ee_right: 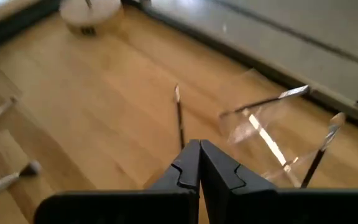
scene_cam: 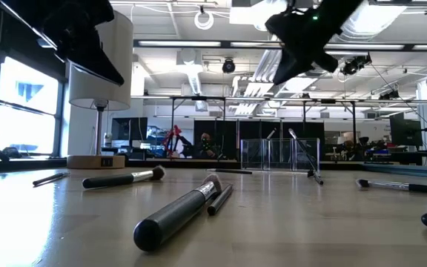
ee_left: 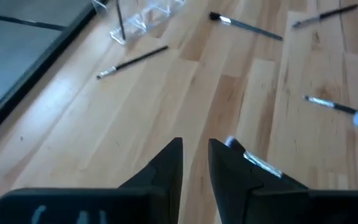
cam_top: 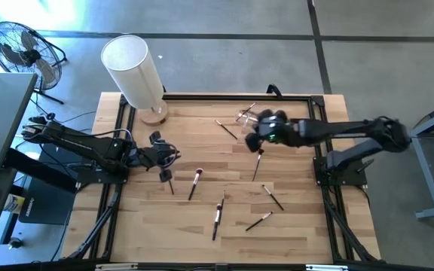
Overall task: Pick & Place Makeup Brushes
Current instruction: Put the black makeup brush into the transparent organizer
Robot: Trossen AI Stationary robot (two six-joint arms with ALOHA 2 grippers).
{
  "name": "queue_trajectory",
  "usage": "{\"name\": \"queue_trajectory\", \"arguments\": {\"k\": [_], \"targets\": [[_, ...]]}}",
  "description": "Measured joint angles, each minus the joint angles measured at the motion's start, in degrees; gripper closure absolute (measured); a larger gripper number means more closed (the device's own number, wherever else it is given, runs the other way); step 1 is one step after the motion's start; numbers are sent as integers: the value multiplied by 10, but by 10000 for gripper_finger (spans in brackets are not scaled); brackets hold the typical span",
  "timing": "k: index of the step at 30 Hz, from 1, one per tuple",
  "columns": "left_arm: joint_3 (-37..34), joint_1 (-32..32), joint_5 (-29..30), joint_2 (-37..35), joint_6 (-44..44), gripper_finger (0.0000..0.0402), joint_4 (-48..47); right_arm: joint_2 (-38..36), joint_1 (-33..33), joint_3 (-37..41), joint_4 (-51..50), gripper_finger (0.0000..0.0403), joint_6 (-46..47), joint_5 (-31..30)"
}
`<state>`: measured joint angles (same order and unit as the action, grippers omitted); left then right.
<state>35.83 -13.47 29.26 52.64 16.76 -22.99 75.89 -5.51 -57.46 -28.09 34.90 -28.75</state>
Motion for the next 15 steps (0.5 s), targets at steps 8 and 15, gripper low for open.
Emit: {"name": "queue_trajectory", "arguments": {"k": [8, 15], "targets": [[0, 0, -64, 0, 2, 348, -19, 175, 44, -148, -102, 402, 79, 38], [0, 0, -118, 0, 2, 382, -50, 267, 51, -218, -275, 402, 300, 79]]}}
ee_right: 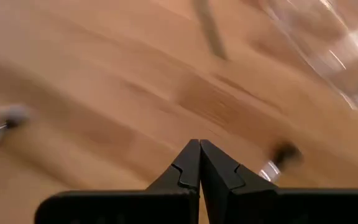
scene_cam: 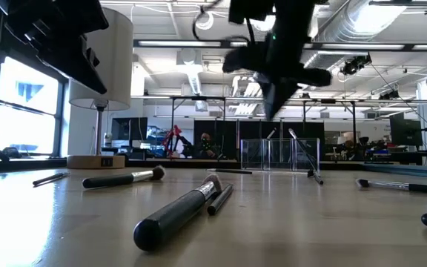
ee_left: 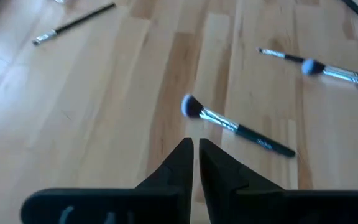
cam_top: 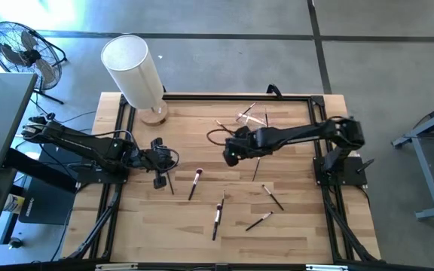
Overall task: Pick & Place Makeup Brushes
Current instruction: Put the black makeup brush into the transparent organizer
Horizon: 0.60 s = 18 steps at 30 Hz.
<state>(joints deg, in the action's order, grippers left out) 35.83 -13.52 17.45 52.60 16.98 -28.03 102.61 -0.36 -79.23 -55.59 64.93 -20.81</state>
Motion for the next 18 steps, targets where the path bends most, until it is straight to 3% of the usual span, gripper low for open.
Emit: {"name": "queue_trajectory", "arguments": {"k": [3, 6, 12, 18], "targets": [[0, 0, -4, 0, 0, 393, -5, 12, -11, 15, -65, 395, 110, 17], [0, 0, -4, 0, 0, 399, -6, 12, -26, 50, -77, 378, 150, 35], [0, 0, -4, 0, -2, 401, -6, 12, -67, 116, -6, 317, 163, 76], [0, 0, -4, 0, -2, 401, -6, 12, -94, 171, 59, 255, 195, 77]]}}
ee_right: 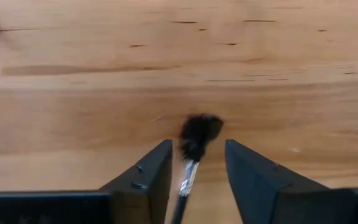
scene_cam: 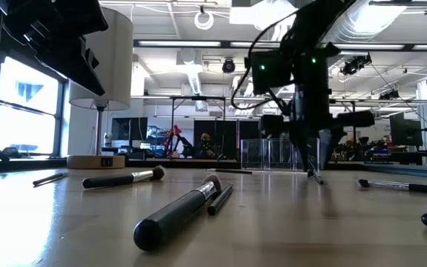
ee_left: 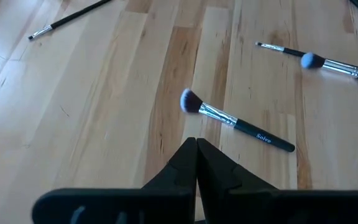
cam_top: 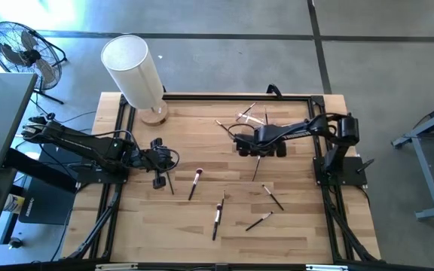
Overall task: Pick & Place Makeup Brushes
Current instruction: Put the black makeup brush into the transparent organizer
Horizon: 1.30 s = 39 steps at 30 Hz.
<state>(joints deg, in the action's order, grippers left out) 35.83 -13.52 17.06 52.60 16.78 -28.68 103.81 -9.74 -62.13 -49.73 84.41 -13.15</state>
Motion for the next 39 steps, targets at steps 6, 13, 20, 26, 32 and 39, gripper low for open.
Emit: {"name": "queue_trajectory", "arguments": {"k": [6, 13, 20, 26, 32, 39], "targets": [[0, 0, 0, 0, 0, 401, -3, -5, -24, 52, 64, 237, 2, 35], [0, 0, 10, 0, 0, 401, -3, -6, -18, 74, 104, 327, -66, 37], [0, 0, 21, 0, 0, 401, -2, -13, -5, 60, 121, 382, -161, 32], [0, 0, 21, 0, 2, 401, 3, -69, -2, 36, 109, 400, -225, 31], [0, 0, 30, 0, 16, 402, 28, -171, -5, 35, 117, 403, -313, -4], [0, 0, 94, 1, 21, 402, 70, -315, -67, 74, 291, 403, -494, -26]]}}
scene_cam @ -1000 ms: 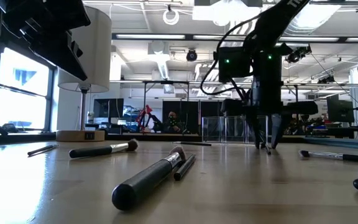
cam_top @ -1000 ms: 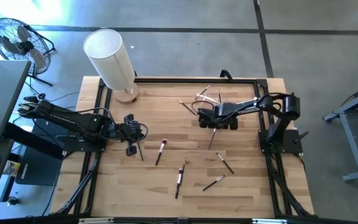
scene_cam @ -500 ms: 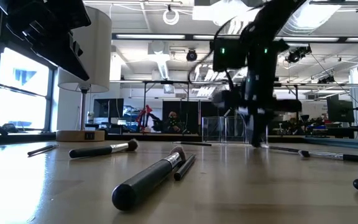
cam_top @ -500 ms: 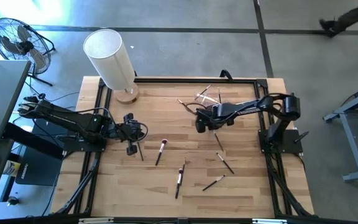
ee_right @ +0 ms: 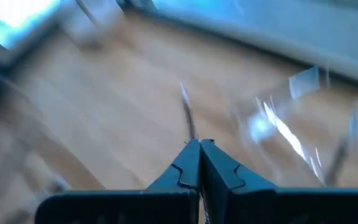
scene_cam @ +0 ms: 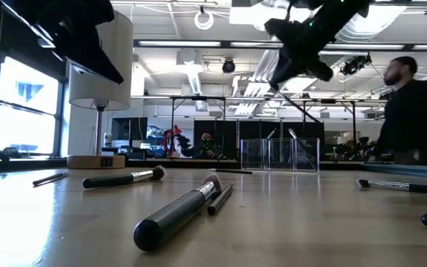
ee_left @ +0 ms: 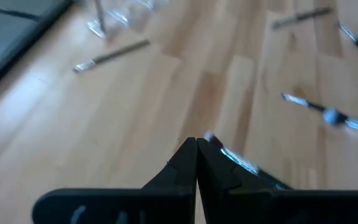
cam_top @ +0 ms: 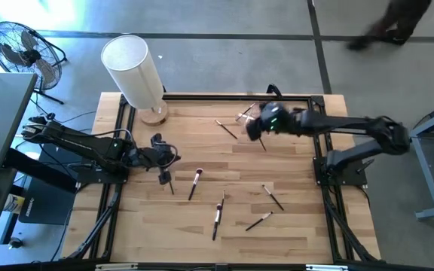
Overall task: Pick & Place Makeup Brushes
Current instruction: Put the black makeup brush into the transparent organizer
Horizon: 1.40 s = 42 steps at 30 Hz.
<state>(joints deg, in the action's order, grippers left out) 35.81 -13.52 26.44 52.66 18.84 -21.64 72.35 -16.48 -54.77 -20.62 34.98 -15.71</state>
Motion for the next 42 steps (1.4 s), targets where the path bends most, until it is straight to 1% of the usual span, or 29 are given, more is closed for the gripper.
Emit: {"name": "queue_trajectory", "arguments": {"k": [4, 7, 8, 10, 15, 19, 22, 28, 31, 34, 37, 40, 42], "targets": [[0, 0, 58, 0, -2, 402, 29, -50, -80, 73, 206, 403, -60, 85], [0, 0, 75, 0, -9, 402, 43, -51, -139, 135, 372, 403, -94, 149], [0, 0, 75, 0, -10, 402, 48, -48, -154, 154, 415, 403, -105, 161], [0, 0, 75, 0, -10, 402, 54, -39, -179, 189, 491, 403, -126, 169], [0, 0, 75, 0, -5, 402, 58, -15, -221, 268, 627, 403, -200, 168], [0, 0, 76, 0, -4, 402, 57, 16, -237, 311, 713, 403, -216, 190], [0, 0, 76, 0, -4, 402, 57, 37, -240, 323, 739, 403, -211, 193], [0, 0, 72, 0, -3, 402, 57, 56, -240, 324, 732, 401, -141, 194], [0, 0, 73, 0, -4, 402, 57, 55, -240, 324, 727, 388, -109, 194], [0, 0, 76, 1, -2, 399, 57, 48, -240, 324, 721, 362, -105, 196], [0, 0, 72, 10, 29, 378, 56, 28, -240, 324, 709, 331, -106, 205], [0, 0, 62, 12, 44, 337, 56, -3, -238, 323, 674, 303, -117, 204], [0, 0, 53, 20, 44, 305, 55, -27, -230, 324, 642, 291, -124, 193]]}}
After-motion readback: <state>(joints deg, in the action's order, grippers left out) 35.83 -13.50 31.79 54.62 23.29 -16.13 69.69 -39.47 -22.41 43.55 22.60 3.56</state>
